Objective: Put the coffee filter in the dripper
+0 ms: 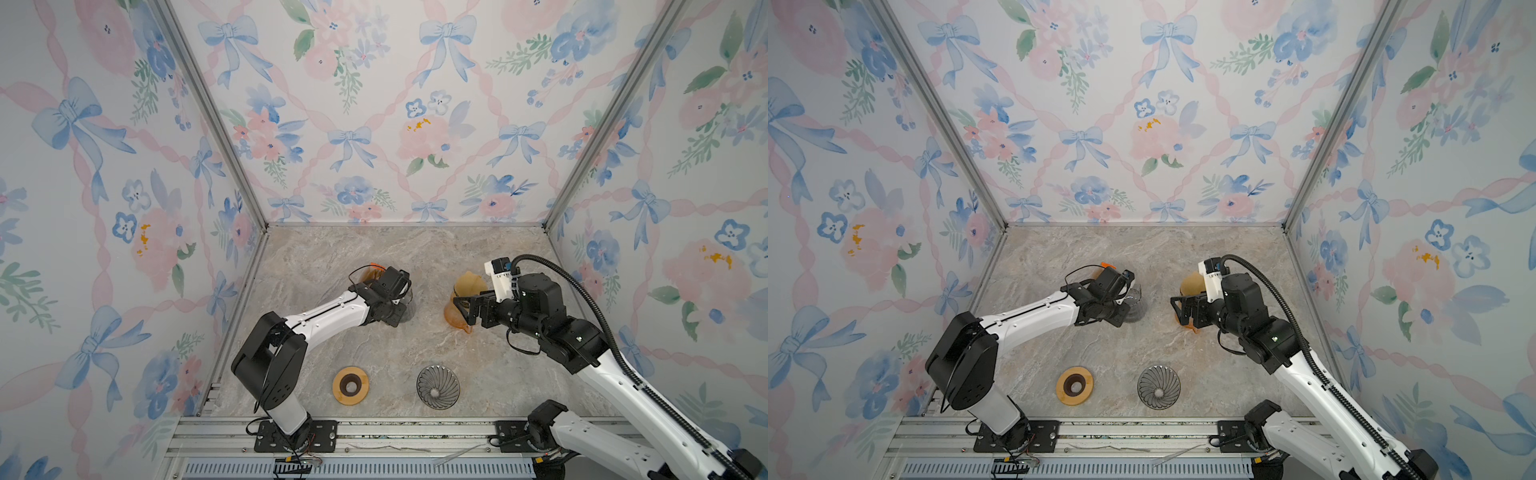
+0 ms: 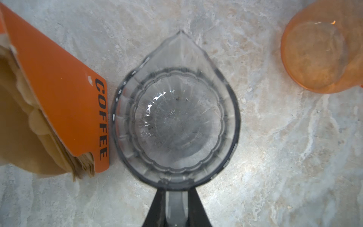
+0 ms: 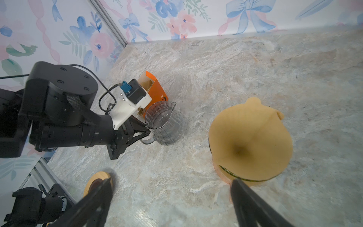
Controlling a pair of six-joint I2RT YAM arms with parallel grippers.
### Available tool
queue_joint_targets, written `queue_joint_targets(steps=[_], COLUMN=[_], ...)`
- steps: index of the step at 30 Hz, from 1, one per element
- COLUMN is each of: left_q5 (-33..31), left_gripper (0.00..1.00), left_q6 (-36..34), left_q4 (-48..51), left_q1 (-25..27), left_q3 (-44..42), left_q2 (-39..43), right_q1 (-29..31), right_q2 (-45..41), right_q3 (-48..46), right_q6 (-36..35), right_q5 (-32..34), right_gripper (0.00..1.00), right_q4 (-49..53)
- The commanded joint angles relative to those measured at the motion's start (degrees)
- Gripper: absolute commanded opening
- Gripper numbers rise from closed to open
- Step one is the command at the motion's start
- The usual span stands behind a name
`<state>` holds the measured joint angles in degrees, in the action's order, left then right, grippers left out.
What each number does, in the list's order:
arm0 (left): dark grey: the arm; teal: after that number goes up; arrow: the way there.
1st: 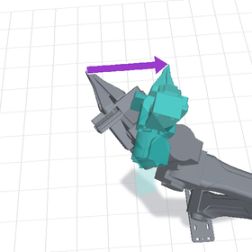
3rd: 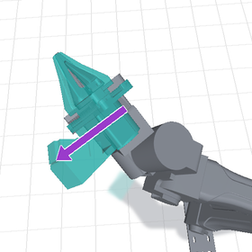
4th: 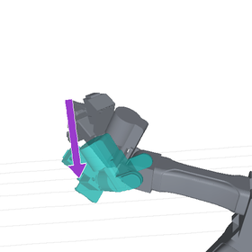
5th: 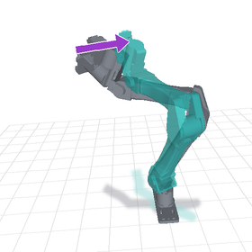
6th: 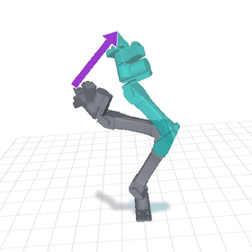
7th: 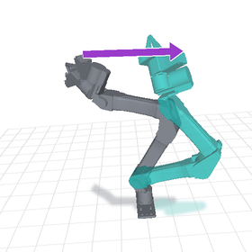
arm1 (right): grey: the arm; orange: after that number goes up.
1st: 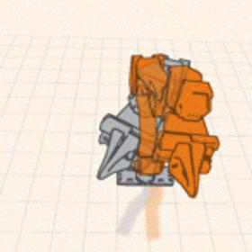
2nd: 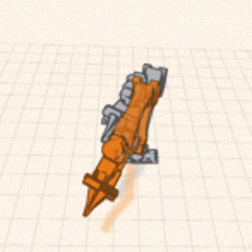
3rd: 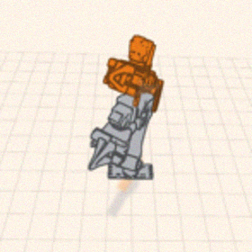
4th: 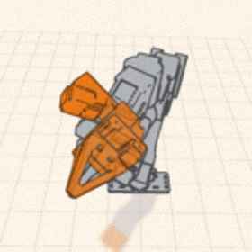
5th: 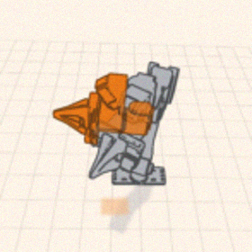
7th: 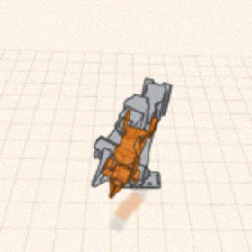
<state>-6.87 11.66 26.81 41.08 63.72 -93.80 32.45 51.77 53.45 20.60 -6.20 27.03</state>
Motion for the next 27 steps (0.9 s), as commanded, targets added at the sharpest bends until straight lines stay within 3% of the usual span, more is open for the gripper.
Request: queue_joint_targets(steps=[1,21,27], left_q5=[-1.4,-4.0,-3.5], left_gripper=[0.16,0.18,0.25], left_q6=[3.4,14.3,16.0], left_q4=[2.1,5.2,5.1], left_q1=[1.6,6.1,7.2], left_q3=[-2.2,-10.7,-10.7], left_q2=[2.2,10.9,11.2], right_q1=[0.8,0.8,0.8], right_q2=[0.3,1.8,1.8], right_q3=[-0.4,-1.6,-2.3], right_q6=[0.4,0.8,1.3], right_q5=[-0.7,-1.7,-1.9], right_gripper=[0.96,0.96,0.96], right_q4=[1.5,0.3,-0.3])
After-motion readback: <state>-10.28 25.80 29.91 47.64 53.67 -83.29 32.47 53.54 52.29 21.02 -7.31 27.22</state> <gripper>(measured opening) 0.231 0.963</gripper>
